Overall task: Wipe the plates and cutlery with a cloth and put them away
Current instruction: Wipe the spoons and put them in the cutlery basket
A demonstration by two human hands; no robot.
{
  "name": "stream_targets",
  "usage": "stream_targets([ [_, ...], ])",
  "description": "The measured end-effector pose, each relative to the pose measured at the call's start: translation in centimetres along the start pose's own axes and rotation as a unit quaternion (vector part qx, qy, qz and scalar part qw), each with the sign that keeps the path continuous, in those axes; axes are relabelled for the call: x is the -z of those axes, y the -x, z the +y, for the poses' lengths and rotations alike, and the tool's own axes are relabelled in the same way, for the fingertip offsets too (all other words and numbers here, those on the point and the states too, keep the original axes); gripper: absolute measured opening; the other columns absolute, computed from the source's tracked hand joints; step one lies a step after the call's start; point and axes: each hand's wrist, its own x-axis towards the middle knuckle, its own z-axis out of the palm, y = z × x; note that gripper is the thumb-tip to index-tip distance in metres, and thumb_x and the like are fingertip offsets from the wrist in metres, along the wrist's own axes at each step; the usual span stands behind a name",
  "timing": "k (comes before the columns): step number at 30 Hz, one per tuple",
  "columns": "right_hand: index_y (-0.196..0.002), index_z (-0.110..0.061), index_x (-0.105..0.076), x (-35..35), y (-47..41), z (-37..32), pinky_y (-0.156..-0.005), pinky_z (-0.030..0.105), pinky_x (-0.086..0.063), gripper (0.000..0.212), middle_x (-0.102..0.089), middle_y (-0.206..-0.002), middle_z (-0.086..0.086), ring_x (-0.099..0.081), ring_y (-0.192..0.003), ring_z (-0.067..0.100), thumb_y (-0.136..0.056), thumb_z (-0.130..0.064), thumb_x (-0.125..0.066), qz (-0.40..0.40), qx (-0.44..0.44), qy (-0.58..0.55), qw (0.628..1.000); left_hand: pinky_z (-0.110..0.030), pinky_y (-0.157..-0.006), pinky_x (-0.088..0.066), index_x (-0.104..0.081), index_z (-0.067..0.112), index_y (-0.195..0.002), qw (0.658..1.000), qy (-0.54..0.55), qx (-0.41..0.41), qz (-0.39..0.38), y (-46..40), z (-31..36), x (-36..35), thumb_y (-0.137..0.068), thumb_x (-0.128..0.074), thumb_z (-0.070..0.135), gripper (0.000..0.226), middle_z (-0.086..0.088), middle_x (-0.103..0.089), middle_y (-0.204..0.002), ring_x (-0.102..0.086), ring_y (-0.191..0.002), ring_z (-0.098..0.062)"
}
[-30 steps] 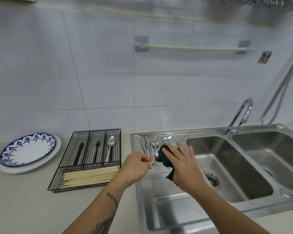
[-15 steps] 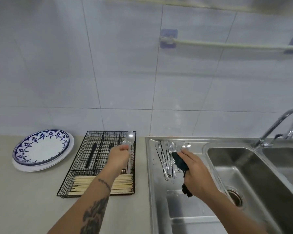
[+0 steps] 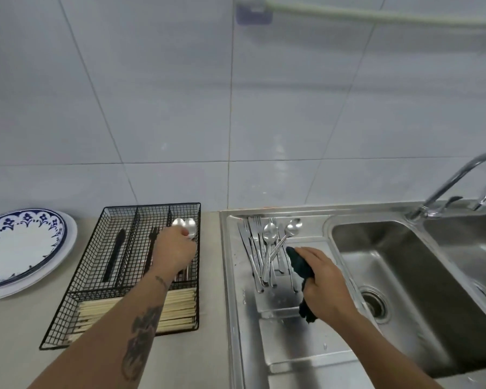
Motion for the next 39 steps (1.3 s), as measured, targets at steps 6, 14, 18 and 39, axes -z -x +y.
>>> stream_targets([
  [6,-0.131,-0.023,-0.059,-0.3,-0.5,1.0,-0.090,0.004,-0.035,0.068,-0.056,-0.122,-0.011,-0.052,-0.110,0.009,-0.075,0.015,-0.051,0.021,-0.043,-0.029,0.998,-0.031,-0.092,-0.051,-0.068,0.018,-0.114,0.985,-0.035,-0.163,-0.047,3.3,5.6,-5.2,-0.096,-0.057,0.021,0.021,0.000,-0.062,-0.115,-0.057,-0.098,-0.014],
  [14,-0.128,-0.025,-0.062,-0.2,2.2,3.9,-0.087,-0.001,-0.032,0.071,-0.060,-0.117,-0.011,-0.056,-0.106,0.008,-0.069,0.013,-0.051,0.011,-0.076,-0.043,0.996,-0.039,-0.094,-0.049,-0.053,0.014,-0.125,0.978,-0.124,-0.109,-0.130,7.1,8.9,-13.5,-0.093,-0.062,0.031,0.037,-0.005,-0.057,-0.118,-0.055,-0.107,-0.023],
  [18,-0.122,-0.031,-0.063,0.2,3.2,5.2,-0.085,0.001,-0.035,0.073,-0.062,-0.111,-0.012,-0.057,-0.102,0.004,-0.066,0.011,-0.049,0.016,-0.098,-0.055,0.994,-0.041,-0.091,-0.053,-0.051,0.012,-0.121,0.984,-0.104,-0.064,-0.130,6.7,9.1,-13.9,-0.085,-0.064,0.014,0.039,-0.008,-0.060,-0.114,-0.059,-0.104,-0.026],
  [39,-0.139,-0.030,-0.050,2.4,5.7,-1.9,-0.106,0.032,-0.042,0.071,-0.046,-0.142,-0.005,-0.047,-0.124,0.016,-0.079,0.009,-0.055,0.081,0.060,0.034,0.994,-0.029,-0.074,-0.049,-0.063,0.021,-0.106,0.963,-0.071,-0.177,-0.189,14.3,7.2,-3.1,-0.094,-0.047,0.020,0.020,0.007,-0.063,-0.094,-0.060,-0.085,-0.011],
])
